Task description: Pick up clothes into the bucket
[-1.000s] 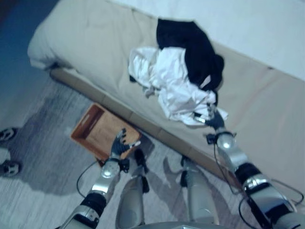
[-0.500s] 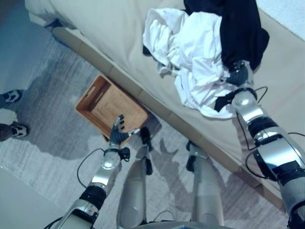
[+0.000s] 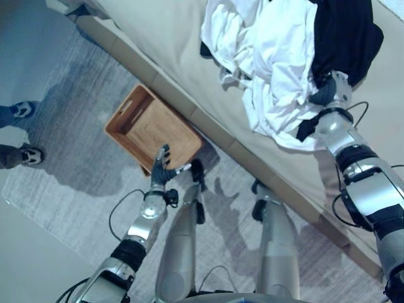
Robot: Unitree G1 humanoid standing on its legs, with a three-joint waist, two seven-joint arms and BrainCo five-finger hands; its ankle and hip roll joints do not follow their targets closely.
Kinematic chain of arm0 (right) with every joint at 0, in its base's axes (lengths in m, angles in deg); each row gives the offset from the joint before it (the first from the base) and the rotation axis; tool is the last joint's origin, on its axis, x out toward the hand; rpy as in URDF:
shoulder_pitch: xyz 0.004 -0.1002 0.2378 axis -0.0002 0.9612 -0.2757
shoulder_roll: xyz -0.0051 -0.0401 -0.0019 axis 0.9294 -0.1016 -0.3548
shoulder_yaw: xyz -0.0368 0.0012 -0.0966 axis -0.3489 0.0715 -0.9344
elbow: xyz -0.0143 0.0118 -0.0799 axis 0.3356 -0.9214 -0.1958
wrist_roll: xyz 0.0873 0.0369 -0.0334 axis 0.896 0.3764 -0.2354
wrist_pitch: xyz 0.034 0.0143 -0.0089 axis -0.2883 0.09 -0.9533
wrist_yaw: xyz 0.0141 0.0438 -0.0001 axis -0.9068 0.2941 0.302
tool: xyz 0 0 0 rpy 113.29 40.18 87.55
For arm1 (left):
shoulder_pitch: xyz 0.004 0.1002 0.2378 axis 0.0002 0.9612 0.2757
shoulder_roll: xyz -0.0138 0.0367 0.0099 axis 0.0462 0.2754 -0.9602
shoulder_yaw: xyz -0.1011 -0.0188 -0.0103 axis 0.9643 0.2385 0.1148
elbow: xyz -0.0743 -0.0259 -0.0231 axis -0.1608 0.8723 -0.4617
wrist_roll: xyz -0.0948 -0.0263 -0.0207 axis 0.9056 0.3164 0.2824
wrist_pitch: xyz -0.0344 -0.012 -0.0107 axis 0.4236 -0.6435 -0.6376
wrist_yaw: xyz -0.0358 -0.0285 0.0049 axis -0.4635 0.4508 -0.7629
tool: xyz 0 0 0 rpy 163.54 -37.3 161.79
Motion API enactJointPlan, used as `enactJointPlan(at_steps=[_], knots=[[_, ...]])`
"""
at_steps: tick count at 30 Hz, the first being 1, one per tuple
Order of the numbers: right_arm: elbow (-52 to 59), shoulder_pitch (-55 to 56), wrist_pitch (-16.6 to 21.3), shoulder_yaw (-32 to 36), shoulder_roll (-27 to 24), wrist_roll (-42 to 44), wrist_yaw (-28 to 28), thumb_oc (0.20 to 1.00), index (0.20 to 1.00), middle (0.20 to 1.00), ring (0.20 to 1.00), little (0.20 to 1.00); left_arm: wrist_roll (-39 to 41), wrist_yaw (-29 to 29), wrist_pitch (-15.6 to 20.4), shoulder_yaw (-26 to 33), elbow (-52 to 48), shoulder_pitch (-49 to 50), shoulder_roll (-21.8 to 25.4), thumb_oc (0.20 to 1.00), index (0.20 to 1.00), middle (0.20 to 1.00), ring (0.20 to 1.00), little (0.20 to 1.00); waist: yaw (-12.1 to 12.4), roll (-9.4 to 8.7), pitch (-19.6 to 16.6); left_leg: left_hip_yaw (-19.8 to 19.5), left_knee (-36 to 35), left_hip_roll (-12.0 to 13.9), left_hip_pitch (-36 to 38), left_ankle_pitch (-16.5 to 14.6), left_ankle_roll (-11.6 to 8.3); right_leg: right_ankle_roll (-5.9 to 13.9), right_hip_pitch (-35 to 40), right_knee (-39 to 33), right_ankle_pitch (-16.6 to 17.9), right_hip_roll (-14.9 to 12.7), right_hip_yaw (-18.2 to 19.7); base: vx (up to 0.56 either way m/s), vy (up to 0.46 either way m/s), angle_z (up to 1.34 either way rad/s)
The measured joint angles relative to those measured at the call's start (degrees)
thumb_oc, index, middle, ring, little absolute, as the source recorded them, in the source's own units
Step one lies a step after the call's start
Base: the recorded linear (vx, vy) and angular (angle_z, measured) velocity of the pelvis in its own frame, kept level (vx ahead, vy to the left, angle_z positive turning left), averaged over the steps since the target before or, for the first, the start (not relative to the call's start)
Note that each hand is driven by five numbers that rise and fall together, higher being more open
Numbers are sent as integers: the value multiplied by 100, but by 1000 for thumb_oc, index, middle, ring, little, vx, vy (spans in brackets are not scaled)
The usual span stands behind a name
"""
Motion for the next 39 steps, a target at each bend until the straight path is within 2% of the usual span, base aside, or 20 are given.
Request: enactJointPlan(at_steps=[7, 13, 22, 29, 33, 36, 37, 38, 39], knots=[[128, 405, -38, -158, 358, -410, 52, 1000, 1000, 1000, 1000, 1000, -2, 13, 0, -22, 180, -75, -22, 1000, 1000, 1000, 1000, 1000, -115, -5, -3, -71, 22, 7, 101, 15, -14, -13, 162, 28, -15, -15, -77, -8, -2, 4], [343, 879, -198, -183, 756, -860, 465, 1000, 1000, 1000, 1000, 1000, -5, 184, 0, -35, 335, -227, -120, 1000, 1000, 1000, 1000, 1000, -126, -5, -4, -98, 3, 18, 96, 32, -42, -7, 147, 59, -51, -24, -89, 0, 0, 0], [437, 850, -468, -379, 754, -1400, 484, 1000, 1000, 1000, 1000, 1000, -15, 274, 3, -57, 461, -278, -236, 1000, 1000, 1000, 1000, 1000, -119, -4, -4, -119, -84, 32, 125, 110, -70, -29, 146, 60, -38, -2, -107, 0, 0, 0], [-45, 580, -468, -410, 769, -1424, 511, 1000, 1000, 1000, 1000, 1000, -12, 314, 18, -87, 383, -279, -197, 1000, 1000, 1000, 1000, 1000, -68, 26, -5, -178, -170, 4, 140, 194, -111, -32, 146, 75, -40, -27, -141, -13, 10, 3], [-452, 286, -556, -380, 673, -1445, 670, 1000, 1000, 1000, 1000, 1000, -13, 325, 73, -161, 71, -269, -67, 1000, 1000, 1000, 1000, 1000, 147, 90, -6, -213, -278, -7, 65, 234, -118, -22, 43, 96, -68, -48, -189, -17, 15, 6], [-426, 213, -556, -354, 502, -1386, 871, 1000, 1000, 1000, 1000, 1000, -13, 329, 75, -159, 34, -264, -15, 1000, 1000, 1000, 1000, 1000, 206, 151, 22, -224, -320, -40, -49, 284, -121, -23, -98, 151, -69, -91, -194, -11, 23, 6], [-420, 199, -555, -354, 476, -1370, 890, 956, 956, 956, 956, 956, -13, 331, 75, -159, 36, -256, -12, 1000, 1000, 1000, 1000, 1000, 204, 154, 23, -223, -337, -49, -60, 291, -123, -23, -119, 157, -68, -101, -194, -11, 19, 5], [-378, 194, -551, -355, 458, -1333, 911, 479, 479, 479, 479, 479, -13, 331, 75, -161, 41, -256, -14, 1000, 1000, 1000, 1000, 1000, 198, 158, 25, -223, -336, -54, -81, 295, -120, -22, -142, 169, -68, -108, -194, 0, 0, 0], [-279, 191, -552, -352, 433, -1289, 955, 200, 200, 200, 200, 200, -13, 331, 75, -162, 41, -261, -15, 1000, 1000, 1000, 1000, 1000, 187, 161, 26, -226, -334, -53, -103, 296, -119, -22, -163, 170, -69, -108, -194, 0, 0, 0]])
